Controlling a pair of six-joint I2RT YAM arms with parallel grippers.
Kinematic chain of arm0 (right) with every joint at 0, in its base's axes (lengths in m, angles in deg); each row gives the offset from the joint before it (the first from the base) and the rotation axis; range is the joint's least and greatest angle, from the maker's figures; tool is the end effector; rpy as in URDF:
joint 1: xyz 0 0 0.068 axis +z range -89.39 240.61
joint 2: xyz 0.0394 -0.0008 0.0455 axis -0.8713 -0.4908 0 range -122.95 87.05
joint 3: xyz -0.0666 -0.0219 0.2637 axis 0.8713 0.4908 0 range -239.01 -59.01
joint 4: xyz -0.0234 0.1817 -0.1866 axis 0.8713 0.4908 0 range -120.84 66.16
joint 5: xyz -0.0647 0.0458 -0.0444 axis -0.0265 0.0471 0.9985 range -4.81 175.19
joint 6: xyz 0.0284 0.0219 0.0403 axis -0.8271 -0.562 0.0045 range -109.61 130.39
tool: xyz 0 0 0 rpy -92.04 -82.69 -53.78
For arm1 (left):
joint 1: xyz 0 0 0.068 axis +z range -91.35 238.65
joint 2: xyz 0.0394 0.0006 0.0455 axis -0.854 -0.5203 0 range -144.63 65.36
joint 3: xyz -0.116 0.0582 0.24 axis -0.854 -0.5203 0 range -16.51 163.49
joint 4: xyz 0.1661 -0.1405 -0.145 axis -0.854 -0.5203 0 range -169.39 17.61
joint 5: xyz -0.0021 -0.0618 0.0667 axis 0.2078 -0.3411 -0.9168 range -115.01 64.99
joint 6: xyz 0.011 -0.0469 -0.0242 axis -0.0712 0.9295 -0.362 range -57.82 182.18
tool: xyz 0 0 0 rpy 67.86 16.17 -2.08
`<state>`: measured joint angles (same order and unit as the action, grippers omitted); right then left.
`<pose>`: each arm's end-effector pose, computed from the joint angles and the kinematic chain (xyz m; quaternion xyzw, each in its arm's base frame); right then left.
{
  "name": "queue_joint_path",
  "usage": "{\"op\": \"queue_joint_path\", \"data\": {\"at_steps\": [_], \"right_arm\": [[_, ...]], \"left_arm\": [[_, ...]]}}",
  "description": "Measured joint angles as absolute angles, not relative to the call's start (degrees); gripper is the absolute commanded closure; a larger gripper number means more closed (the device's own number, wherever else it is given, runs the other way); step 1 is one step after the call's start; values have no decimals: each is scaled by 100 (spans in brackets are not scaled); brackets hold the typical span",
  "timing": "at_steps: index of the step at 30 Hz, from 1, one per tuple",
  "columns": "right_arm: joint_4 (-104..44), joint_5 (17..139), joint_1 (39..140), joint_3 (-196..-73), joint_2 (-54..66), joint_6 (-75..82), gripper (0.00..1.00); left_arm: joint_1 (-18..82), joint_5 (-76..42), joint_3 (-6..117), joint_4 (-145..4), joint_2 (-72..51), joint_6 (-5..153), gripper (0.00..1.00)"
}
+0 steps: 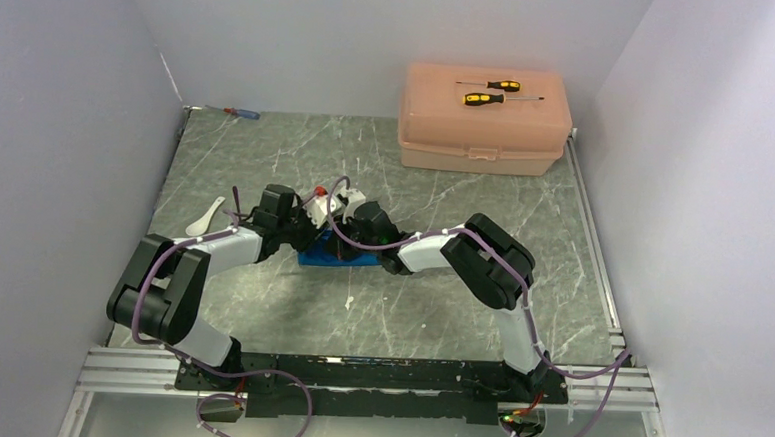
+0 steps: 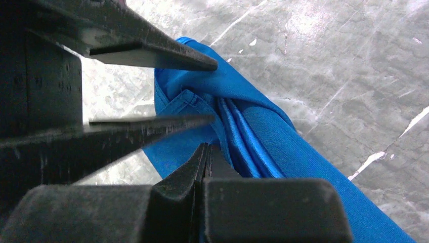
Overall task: Fold the napkin into a case and place the utensils inside
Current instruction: Grasp the top corner of the smaller rectangle folded napkin from the folded napkin.
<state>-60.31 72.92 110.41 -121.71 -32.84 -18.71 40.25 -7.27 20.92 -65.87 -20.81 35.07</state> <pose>0.2724 0.3342 0.1184 -0.2072 0.8273 0.3973 0.3389 0.2708 -0.1015 0.1598 0.4070 0.8089 -0.1102 0.4097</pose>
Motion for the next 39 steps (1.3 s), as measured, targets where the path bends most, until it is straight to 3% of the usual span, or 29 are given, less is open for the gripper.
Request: {"op": "queue_joint_path", "data": {"at_steps": [2, 6, 8, 23, 39], "right_arm": [[-6031, 7294, 11041, -12171, -3284, -1873, 100], [-6029, 7289, 11041, -12171, -3284, -1882, 100], [-6029, 7287, 11041, -12168, -3284, -1904, 100], [-6136, 7093, 10953, -12081, -3287, -2236, 100], [-5795, 7121, 10951, -12249, -3284, -2225, 100]], "left_arm": [[4025, -703, 2083, -6618, -2081, 3566, 53], [4025, -697, 2074, -6672, -2081, 3684, 89], [4036, -749, 2035, -6622, -2081, 3695, 97], [4183, -681, 1836, -6458, -1949, 4302, 97], [4202, -273, 1736, -6683, -1571, 3644, 97]]}}
